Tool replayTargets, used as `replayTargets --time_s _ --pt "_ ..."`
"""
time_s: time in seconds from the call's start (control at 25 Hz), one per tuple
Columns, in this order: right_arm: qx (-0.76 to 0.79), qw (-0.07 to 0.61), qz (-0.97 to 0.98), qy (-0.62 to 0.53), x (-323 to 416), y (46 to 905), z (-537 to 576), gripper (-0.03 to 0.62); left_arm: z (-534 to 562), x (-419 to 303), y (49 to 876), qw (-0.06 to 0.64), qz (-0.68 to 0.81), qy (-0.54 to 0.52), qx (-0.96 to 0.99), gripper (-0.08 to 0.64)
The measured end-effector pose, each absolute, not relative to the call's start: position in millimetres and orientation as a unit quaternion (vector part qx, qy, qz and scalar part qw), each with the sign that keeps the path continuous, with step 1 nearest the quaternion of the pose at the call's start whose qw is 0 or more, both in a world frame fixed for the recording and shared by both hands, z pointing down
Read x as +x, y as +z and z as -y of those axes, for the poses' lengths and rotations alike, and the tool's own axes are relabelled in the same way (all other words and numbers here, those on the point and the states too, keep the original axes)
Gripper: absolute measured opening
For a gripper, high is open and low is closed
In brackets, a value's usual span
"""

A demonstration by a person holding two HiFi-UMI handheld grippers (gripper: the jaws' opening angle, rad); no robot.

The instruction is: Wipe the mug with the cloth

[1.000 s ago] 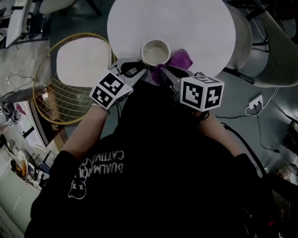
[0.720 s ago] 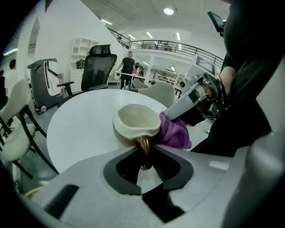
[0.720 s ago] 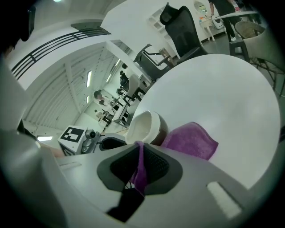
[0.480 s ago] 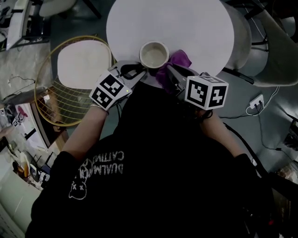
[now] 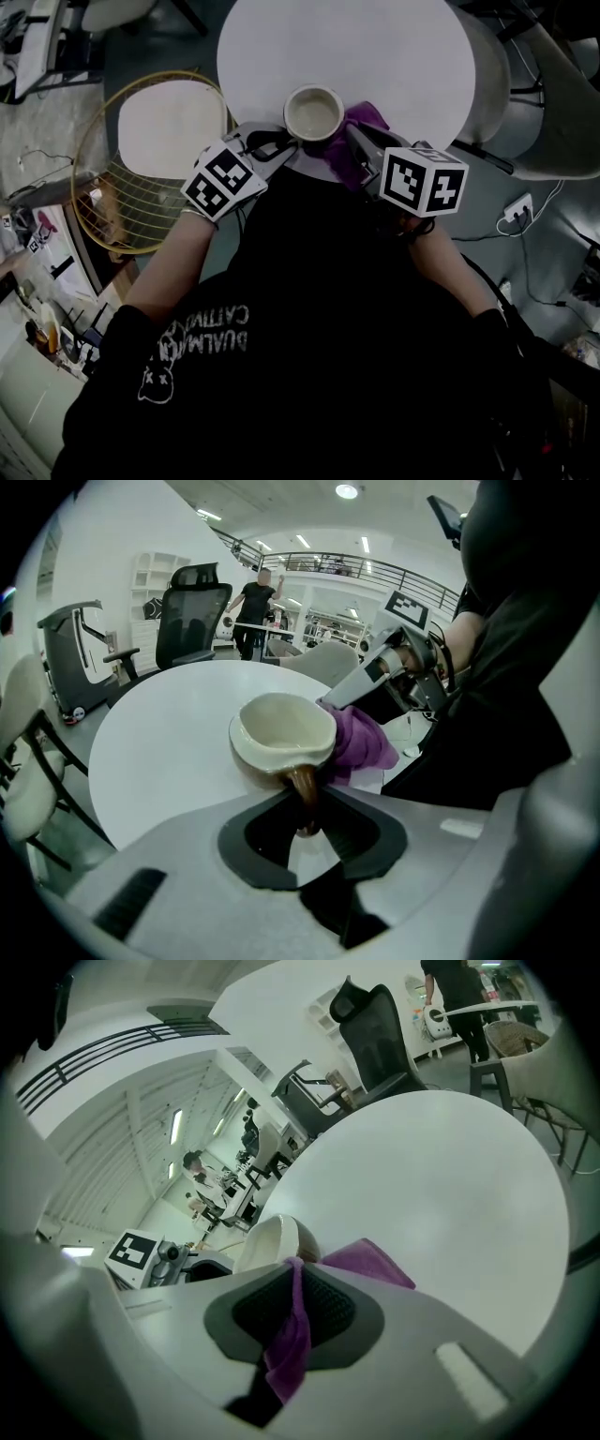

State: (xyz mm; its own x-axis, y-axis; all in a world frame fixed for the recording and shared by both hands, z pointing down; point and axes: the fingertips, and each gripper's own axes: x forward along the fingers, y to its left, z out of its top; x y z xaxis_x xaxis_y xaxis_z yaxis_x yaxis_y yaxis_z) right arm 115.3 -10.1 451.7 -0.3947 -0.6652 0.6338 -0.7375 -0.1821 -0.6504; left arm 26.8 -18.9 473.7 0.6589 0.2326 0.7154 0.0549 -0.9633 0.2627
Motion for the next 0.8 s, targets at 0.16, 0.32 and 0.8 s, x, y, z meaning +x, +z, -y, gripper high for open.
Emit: replayTargets --time_s 0.16,0.32,0.8 --pt "0.551 0.052 0.643 0.529 118 452 14 0.037 19 27 474 0.109 -0.091 0.410 0.901 0.067" --pt "0.556 0.061 0.642 0.524 123 453 20 0.037 18 26 475 0.109 -0.105 0.416 0.897 0.069" --pt "0.565 0.083 0.635 0.521 135 456 35 0.037 16 26 476 0.109 -0.142 0.428 0.886 0.071"
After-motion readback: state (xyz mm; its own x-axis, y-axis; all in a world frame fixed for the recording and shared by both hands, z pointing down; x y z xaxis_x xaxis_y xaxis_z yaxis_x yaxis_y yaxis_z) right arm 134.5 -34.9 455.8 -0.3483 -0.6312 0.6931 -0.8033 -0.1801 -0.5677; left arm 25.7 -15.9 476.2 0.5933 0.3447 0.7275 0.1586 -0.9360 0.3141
